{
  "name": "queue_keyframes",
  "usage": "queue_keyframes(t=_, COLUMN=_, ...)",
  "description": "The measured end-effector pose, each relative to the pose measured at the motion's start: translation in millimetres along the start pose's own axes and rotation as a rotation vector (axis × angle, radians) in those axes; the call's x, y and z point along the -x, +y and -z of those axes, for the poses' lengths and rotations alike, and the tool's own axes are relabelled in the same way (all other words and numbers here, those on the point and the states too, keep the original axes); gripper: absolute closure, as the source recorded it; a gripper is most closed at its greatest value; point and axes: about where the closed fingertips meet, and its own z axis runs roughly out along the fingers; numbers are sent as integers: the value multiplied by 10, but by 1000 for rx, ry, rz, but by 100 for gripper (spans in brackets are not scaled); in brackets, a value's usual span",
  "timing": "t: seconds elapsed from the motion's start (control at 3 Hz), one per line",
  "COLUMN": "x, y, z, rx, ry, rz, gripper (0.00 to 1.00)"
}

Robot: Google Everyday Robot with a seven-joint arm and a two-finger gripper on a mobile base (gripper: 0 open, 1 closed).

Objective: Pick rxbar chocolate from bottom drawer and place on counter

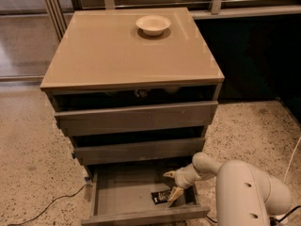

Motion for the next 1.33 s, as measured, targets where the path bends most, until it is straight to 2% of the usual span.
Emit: queue_keyframes(t=1.33, x=-75, y=172, z=-324, rx=26, ry=-43, rz=12, gripper=29)
